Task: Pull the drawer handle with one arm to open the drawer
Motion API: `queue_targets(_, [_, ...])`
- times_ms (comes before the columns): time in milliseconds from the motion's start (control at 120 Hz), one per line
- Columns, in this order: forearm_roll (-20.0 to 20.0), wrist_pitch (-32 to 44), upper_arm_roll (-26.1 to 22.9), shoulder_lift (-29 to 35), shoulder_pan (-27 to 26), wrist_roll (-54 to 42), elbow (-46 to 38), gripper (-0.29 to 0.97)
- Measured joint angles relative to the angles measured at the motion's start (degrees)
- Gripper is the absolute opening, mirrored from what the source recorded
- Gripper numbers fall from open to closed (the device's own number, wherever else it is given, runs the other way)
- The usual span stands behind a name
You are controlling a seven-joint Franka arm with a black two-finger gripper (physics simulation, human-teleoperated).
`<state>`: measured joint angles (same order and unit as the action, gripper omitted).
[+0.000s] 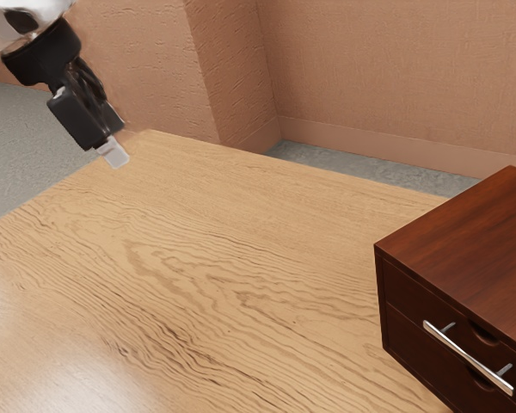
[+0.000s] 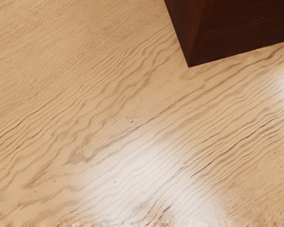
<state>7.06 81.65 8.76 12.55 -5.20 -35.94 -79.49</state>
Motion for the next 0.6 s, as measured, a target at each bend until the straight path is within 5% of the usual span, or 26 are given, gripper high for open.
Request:
queue_targets(108, [-2.4, 4.1, -2.7, 11.5, 0.3, -9.5, -14.2, 0.68])
queue_targets(200, [-3.6, 7.1, -4.1, 14.8, 0.4, -16.3, -19.6, 0.68])
queue_targets(600, [-5.3, 24.0, -13.9, 9.6, -2.5, -34.4, -25.9, 0.68])
